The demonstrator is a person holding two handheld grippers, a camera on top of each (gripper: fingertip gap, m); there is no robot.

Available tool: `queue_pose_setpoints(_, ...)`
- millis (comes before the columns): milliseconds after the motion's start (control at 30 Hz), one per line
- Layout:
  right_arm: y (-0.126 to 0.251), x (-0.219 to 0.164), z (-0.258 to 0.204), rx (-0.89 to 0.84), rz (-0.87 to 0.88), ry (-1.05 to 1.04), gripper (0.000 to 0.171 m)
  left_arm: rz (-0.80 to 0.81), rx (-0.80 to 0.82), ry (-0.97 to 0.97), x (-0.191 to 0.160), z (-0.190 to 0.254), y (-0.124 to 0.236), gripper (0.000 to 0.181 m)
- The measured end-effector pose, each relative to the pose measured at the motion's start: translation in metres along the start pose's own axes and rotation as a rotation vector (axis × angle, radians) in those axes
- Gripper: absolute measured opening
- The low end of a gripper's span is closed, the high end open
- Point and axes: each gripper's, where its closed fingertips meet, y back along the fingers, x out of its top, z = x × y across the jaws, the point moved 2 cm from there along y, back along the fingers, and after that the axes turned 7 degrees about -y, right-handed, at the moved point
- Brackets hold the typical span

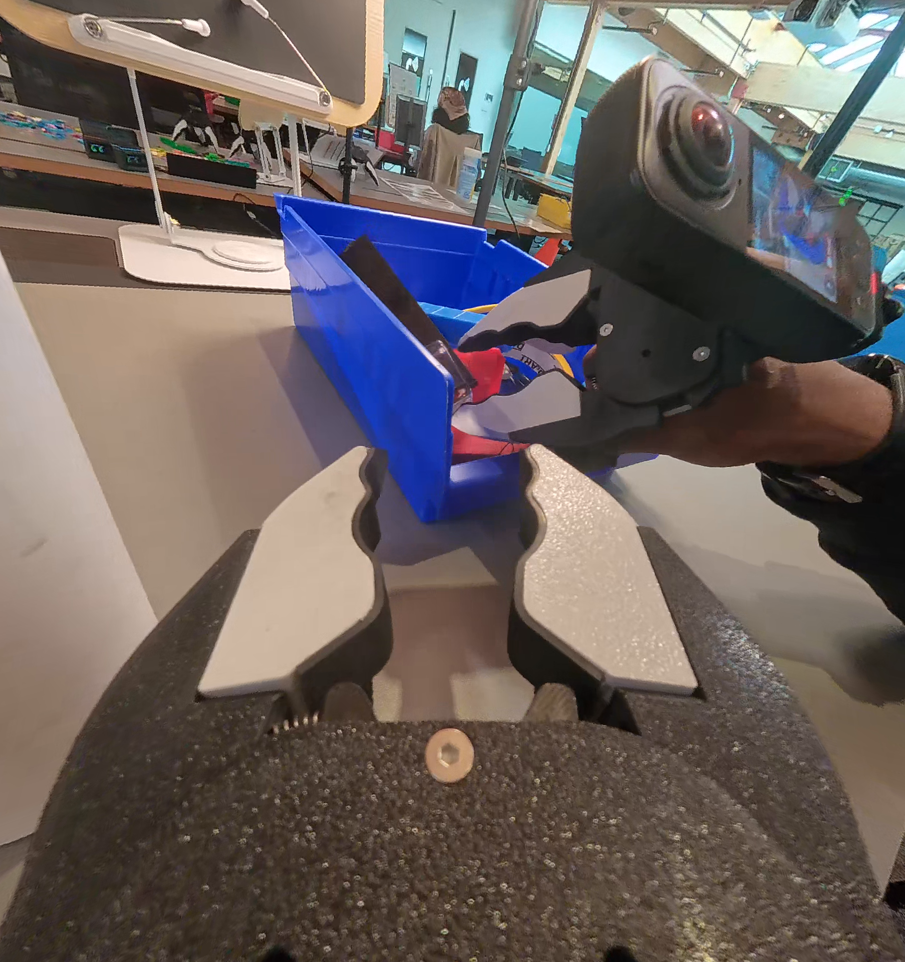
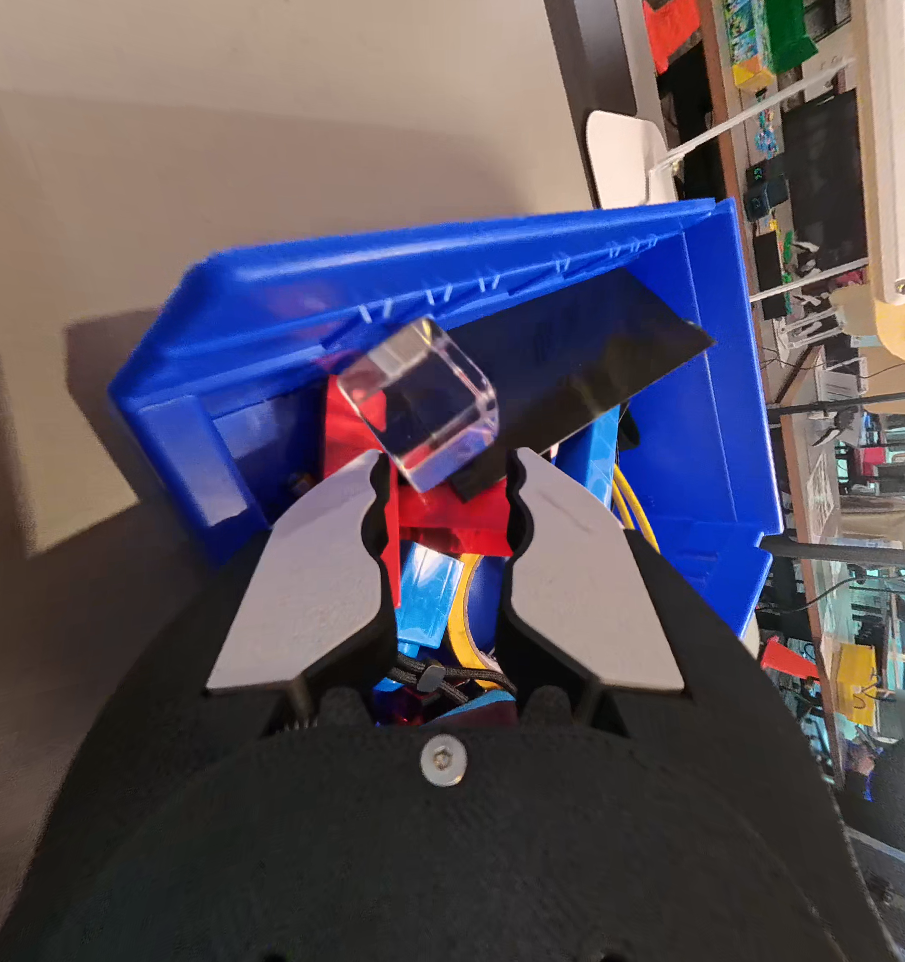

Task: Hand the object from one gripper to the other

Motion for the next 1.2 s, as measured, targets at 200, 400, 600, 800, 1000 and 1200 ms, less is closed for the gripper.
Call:
queue_pose_setpoints(200,0.003,-0.005,0.009,-0.028,0.028,-0.026,0.055,-0.022,-0.007,-0.010,-0.002,0.002,-0.002,0.052)
queue_pose_setpoints(400,0.019,-0.008,0.024,-0.010,0.070,-0.092,0.063,-0.038,-0.028,-0.086,-0.002,0.014,-0.013,0.057)
queue_pose_setpoints(600,0.040,-0.018,0.032,0.006,0.141,-0.175,0.059,0.092,-0.050,-0.116,0.014,0.026,-0.021,0.060)
queue_pose_setpoints(800,0.062,-0.034,0.046,0.012,0.180,-0.229,0.055,0.069,-0.007,-0.248,0.028,0.027,-0.031,0.060)
queue_pose_setpoints(1000,0.075,-0.049,0.069,0.016,0.206,-0.262,0.049,-0.055,0.023,-0.452,0.047,0.027,-0.054,0.063)
queue_pose_setpoints(1200,0.071,-0.071,0.087,0.038,0.203,-0.311,0.047,-0.217,0.023,-0.569,0.061,0.023,-0.087,0.064)
